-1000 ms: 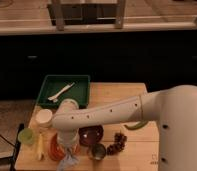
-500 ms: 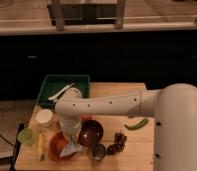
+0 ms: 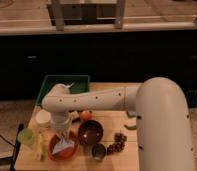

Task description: Wipe red bowl with towel

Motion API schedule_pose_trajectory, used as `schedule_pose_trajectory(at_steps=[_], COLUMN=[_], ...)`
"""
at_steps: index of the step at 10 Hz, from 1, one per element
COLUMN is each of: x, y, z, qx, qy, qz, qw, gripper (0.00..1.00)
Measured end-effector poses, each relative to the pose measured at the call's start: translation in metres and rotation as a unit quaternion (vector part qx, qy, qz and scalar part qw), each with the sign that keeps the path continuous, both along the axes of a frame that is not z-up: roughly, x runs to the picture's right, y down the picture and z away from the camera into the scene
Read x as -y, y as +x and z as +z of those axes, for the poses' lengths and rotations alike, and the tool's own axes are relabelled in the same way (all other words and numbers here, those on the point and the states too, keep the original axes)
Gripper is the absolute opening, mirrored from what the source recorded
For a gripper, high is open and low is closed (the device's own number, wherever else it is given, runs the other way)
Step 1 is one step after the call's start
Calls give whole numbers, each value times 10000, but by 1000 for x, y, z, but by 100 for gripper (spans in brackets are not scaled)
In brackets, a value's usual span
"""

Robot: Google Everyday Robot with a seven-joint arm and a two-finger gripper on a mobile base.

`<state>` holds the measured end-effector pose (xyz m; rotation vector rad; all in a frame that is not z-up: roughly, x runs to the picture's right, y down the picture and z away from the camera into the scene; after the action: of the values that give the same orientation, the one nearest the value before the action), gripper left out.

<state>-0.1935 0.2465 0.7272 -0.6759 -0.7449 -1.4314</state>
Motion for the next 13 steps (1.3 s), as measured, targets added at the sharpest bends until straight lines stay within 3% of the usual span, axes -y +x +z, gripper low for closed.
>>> schedule_pose_trajectory(at_steps=[2,5,9,13], x=[-18,-36,-46,-29], y=[-14,-13,22,49], z=[-11,-18,-26,-19], qx=[182,277,188,15], qy=[-69,-157,-187,-134], qz=[-347,-577,-514,-237], qw=[9992,9978,9983,9996], gripper=[2,2,2,2])
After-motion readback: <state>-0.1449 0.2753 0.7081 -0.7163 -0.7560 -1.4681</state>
